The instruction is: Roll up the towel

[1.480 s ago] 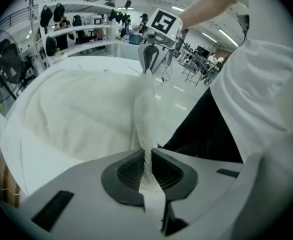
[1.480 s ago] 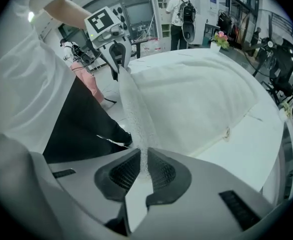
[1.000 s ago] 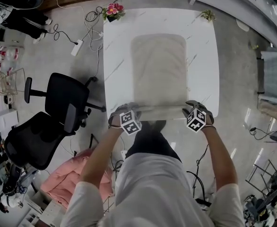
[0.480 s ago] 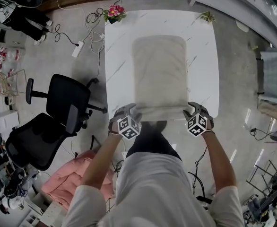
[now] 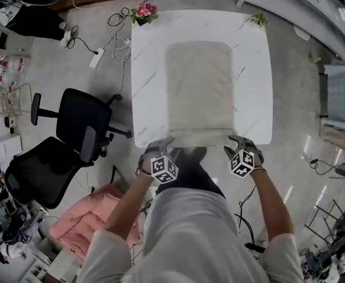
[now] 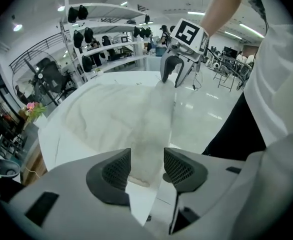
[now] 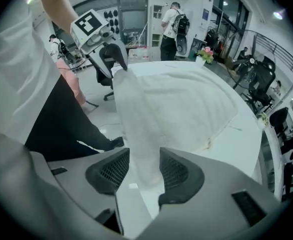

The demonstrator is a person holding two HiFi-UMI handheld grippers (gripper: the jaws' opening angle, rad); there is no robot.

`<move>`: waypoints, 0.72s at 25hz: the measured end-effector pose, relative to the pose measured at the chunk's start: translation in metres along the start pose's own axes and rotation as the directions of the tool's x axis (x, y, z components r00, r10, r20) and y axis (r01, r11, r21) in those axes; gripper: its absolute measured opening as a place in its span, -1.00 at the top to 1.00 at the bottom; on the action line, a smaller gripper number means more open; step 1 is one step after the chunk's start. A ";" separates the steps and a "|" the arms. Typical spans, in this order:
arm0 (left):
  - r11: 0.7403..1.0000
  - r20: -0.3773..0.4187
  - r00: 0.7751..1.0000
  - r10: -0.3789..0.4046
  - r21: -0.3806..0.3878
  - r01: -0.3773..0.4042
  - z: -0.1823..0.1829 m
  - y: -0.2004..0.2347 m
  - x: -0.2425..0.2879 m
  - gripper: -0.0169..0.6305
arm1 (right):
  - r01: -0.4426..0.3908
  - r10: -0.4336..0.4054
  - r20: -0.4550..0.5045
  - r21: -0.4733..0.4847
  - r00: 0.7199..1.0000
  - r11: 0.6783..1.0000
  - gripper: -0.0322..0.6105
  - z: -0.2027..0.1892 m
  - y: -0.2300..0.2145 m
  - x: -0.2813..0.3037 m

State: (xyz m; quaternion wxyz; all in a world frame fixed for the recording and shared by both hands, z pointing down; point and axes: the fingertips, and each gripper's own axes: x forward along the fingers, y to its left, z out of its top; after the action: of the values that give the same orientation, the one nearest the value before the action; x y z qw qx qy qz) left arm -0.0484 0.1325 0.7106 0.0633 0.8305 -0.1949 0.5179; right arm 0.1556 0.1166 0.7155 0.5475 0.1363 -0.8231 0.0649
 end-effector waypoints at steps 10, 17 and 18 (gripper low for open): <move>0.994 -0.066 0.998 0.023 0.105 -0.016 -0.021 0.002 0.029 0.62 | 0.047 -0.051 -0.039 -0.091 0.998 0.995 0.45 -0.012 -0.004 0.028; 0.991 -0.093 0.996 -0.007 0.131 0.019 -0.029 -0.019 0.022 0.77 | 0.058 -0.062 -0.029 -0.122 0.998 0.991 0.68 -0.017 0.017 0.019; 0.991 -0.098 0.995 -0.019 0.129 0.032 -0.031 -0.024 0.020 0.77 | 0.048 -0.052 -0.029 -0.122 0.998 0.991 0.68 -0.019 0.023 0.018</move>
State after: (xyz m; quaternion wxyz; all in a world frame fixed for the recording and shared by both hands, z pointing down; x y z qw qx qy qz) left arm -0.0569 0.1586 0.7449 0.0248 0.8092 -0.1466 0.5684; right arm 0.1590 0.1406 0.7406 0.5693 0.1223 -0.8129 0.0031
